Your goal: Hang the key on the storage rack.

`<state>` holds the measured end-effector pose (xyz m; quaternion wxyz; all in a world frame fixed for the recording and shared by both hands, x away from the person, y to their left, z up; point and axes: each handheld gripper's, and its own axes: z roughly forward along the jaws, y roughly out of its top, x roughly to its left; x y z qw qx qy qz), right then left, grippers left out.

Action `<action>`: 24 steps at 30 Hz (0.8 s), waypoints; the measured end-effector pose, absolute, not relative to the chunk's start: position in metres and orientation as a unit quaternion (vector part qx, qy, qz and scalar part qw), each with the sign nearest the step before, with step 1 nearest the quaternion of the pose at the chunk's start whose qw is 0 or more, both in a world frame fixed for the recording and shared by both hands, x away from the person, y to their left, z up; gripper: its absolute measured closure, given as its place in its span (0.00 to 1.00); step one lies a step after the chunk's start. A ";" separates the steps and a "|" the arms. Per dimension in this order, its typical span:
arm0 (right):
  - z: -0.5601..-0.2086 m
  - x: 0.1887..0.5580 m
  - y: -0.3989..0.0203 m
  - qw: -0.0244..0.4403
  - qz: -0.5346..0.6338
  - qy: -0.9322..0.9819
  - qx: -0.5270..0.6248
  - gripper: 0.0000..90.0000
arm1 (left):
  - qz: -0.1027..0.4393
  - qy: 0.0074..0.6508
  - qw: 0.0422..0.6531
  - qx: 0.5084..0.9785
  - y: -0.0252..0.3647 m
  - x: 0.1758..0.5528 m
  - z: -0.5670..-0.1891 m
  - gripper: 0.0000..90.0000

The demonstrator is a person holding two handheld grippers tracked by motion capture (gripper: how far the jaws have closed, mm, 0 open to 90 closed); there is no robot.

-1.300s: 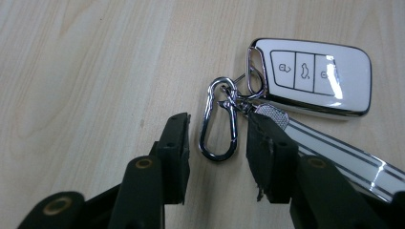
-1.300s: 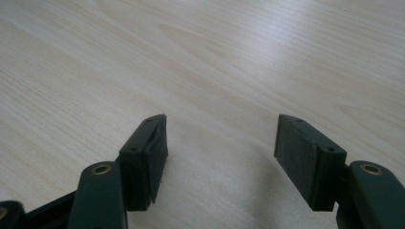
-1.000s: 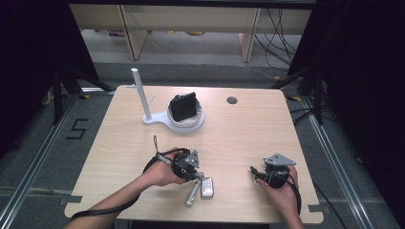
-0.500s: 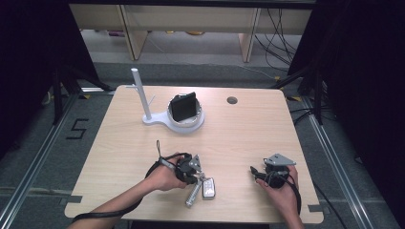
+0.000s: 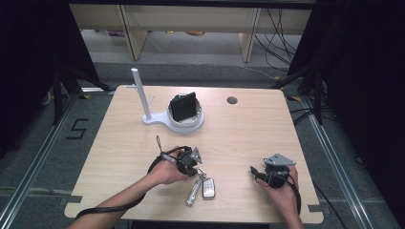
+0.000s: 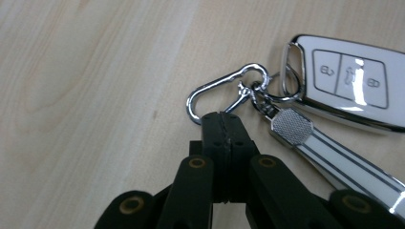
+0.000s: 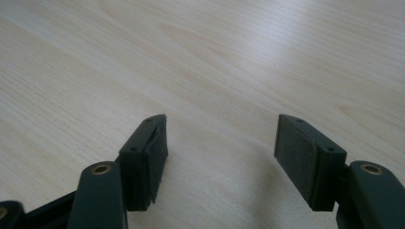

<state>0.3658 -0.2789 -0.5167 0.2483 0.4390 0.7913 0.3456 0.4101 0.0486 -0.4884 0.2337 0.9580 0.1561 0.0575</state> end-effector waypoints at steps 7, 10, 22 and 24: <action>-0.517 0.366 -0.279 0.249 0.344 0.793 0.437 0.41 | 0.064 0.171 0.242 0.953 0.043 0.414 -0.489 0.98; -0.517 0.366 -0.279 0.249 0.344 0.793 0.437 0.41 | 0.067 0.173 0.247 0.951 0.040 0.416 -0.490 0.98; -0.517 0.366 -0.279 0.249 0.344 0.793 0.437 0.41 | 0.047 0.243 0.282 0.927 0.031 0.409 -0.480 0.85; -0.517 0.366 -0.279 0.249 0.343 0.793 0.438 0.41 | 0.047 0.251 0.287 0.923 0.028 0.406 -0.475 0.81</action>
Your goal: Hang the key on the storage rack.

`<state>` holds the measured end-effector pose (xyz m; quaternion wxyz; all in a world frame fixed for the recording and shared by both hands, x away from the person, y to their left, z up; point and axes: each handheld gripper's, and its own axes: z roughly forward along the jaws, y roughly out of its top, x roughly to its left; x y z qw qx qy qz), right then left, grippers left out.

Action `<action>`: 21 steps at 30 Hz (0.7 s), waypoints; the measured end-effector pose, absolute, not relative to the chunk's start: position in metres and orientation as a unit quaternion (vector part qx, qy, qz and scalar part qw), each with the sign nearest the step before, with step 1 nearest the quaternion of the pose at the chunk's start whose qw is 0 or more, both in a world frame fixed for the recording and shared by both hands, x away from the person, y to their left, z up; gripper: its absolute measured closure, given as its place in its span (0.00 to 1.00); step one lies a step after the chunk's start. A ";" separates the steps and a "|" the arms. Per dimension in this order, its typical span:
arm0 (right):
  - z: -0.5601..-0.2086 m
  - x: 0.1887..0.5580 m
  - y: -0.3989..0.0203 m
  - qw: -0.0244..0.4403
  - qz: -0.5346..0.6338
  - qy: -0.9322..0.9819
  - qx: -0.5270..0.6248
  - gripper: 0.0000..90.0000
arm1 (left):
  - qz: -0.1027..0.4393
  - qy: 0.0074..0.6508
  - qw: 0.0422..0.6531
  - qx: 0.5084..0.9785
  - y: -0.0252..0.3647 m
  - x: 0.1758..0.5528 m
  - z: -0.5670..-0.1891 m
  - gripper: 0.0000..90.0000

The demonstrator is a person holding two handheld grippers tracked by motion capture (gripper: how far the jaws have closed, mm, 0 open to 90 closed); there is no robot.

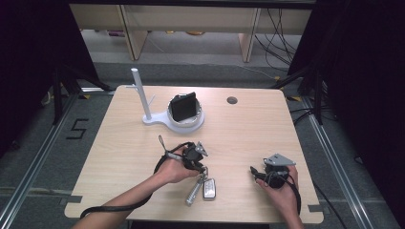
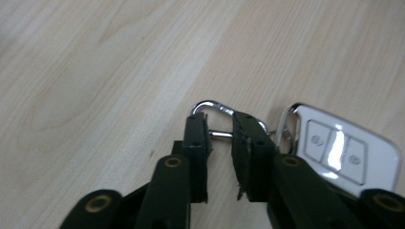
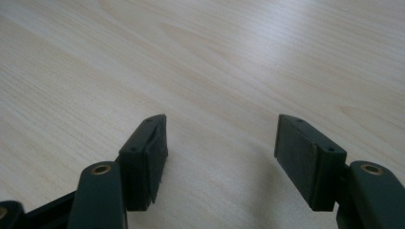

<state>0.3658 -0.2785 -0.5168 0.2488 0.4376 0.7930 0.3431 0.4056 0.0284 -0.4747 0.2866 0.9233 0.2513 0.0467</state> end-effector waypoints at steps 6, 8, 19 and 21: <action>-0.516 0.365 -0.277 0.244 0.342 0.791 0.445 0.41 | 0.031 0.295 0.266 0.917 0.015 0.401 -0.476 0.66; -0.517 0.366 -0.279 0.249 0.344 0.793 0.437 0.41 | 0.041 0.291 0.249 0.923 0.014 0.404 -0.478 0.65; -0.516 0.364 -0.276 0.237 0.339 0.789 0.454 0.41 | 0.032 0.312 0.223 0.923 0.011 0.405 -0.482 0.59; -0.517 0.366 -0.277 0.239 0.341 0.795 0.441 0.41 | 0.028 0.310 0.218 0.925 0.011 0.406 -0.483 0.59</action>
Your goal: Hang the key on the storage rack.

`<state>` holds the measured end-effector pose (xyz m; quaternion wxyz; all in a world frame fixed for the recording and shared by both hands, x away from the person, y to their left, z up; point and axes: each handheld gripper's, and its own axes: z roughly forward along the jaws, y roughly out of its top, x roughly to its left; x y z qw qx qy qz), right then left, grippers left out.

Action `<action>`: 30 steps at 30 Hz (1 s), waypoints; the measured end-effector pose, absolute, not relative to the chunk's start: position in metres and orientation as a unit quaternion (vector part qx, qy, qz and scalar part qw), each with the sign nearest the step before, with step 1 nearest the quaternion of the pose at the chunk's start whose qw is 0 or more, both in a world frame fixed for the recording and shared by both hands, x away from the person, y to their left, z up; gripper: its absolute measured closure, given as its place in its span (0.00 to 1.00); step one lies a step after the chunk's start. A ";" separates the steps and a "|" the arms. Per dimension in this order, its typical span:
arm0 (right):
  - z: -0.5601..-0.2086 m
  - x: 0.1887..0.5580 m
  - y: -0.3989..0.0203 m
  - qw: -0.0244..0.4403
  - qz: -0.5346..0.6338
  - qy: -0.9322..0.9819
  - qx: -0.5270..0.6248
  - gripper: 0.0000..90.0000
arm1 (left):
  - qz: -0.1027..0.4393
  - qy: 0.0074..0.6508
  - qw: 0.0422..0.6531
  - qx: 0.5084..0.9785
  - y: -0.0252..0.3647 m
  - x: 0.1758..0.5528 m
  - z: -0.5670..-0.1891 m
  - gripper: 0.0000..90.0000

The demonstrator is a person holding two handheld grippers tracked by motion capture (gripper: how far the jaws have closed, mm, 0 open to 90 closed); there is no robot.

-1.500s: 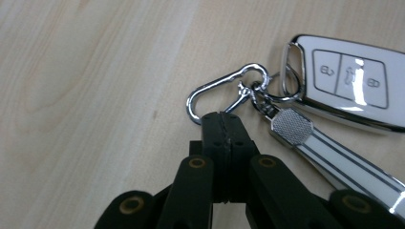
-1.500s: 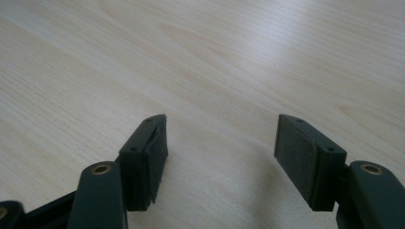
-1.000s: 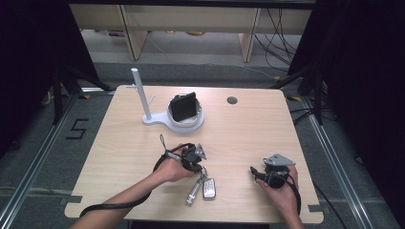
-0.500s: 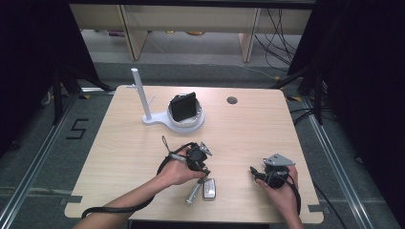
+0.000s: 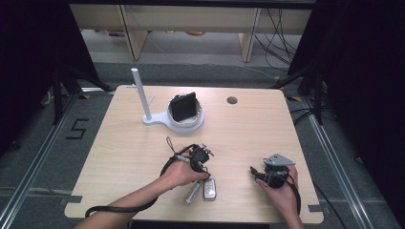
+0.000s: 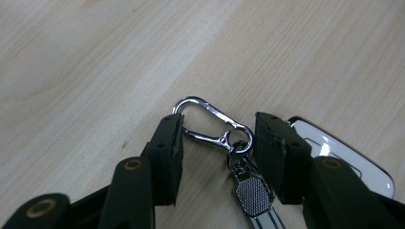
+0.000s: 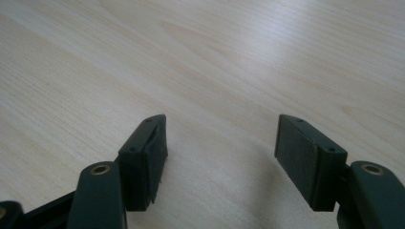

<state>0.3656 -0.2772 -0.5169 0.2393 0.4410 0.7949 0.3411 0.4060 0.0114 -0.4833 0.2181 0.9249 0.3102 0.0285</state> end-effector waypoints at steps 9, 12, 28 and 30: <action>-0.517 0.366 -0.277 0.238 0.342 0.794 0.442 0.41 | 0.016 0.301 0.209 0.930 0.016 0.412 -0.484 0.75; -0.517 0.366 -0.277 0.237 0.343 0.794 0.443 0.41 | 0.009 0.295 0.204 0.933 0.019 0.414 -0.483 0.79; -0.516 0.365 -0.277 0.235 0.342 0.792 0.448 0.40 | 0.020 0.283 0.214 0.935 0.013 0.417 -0.481 0.66; -0.516 0.366 -0.277 0.235 0.343 0.791 0.449 0.40 | 0.013 0.290 0.219 0.932 0.013 0.416 -0.479 0.64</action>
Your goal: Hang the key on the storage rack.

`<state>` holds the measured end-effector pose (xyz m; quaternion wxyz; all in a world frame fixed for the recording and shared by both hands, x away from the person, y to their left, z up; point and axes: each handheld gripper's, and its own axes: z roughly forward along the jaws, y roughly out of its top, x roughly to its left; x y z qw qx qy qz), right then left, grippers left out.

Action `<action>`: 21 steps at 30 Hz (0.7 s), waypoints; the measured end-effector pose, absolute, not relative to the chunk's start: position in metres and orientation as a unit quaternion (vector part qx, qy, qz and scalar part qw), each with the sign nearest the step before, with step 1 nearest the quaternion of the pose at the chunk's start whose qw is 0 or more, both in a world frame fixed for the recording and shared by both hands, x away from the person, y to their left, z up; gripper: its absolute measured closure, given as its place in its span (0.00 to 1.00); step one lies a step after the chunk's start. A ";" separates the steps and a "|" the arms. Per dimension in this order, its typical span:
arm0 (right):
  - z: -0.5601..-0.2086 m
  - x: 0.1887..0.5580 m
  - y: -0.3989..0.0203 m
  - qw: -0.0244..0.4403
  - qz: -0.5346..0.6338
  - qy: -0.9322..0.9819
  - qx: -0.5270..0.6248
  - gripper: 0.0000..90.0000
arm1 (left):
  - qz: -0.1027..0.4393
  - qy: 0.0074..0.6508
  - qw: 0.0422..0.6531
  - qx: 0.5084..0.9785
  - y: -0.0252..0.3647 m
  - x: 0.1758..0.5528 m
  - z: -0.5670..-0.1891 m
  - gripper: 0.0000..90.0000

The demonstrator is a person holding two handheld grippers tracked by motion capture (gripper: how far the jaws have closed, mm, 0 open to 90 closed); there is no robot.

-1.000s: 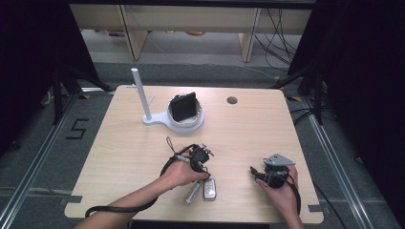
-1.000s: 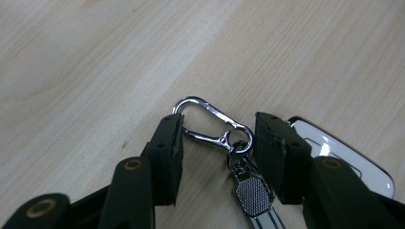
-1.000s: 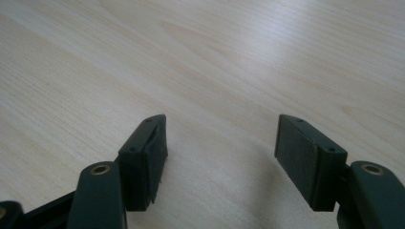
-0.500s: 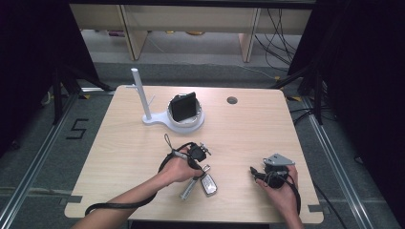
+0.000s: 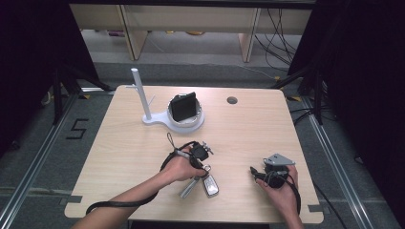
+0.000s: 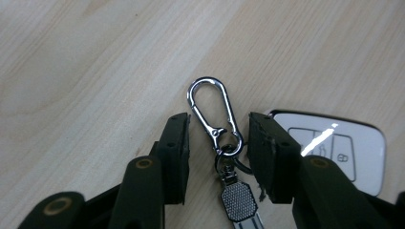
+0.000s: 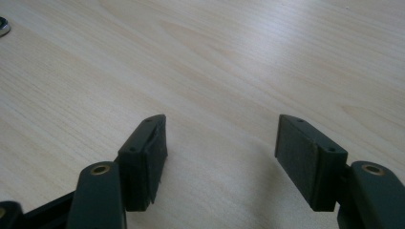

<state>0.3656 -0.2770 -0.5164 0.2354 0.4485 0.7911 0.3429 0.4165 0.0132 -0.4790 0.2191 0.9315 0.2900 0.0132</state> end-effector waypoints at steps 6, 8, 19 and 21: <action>-0.516 0.365 -0.277 0.242 0.340 0.792 0.446 0.40 | 0.013 0.297 0.214 0.931 0.012 0.420 -0.480 0.63; -0.516 0.366 -0.277 0.242 0.341 0.791 0.447 0.40 | 0.015 0.296 0.212 0.931 0.010 0.420 -0.482 0.63; -0.516 0.366 -0.277 0.242 0.340 0.792 0.446 0.40 | 0.047 0.266 0.201 0.941 0.009 0.418 -0.484 0.80; -0.516 0.366 -0.277 0.241 0.340 0.792 0.446 0.40 | 0.047 0.263 0.202 0.942 0.010 0.418 -0.484 0.85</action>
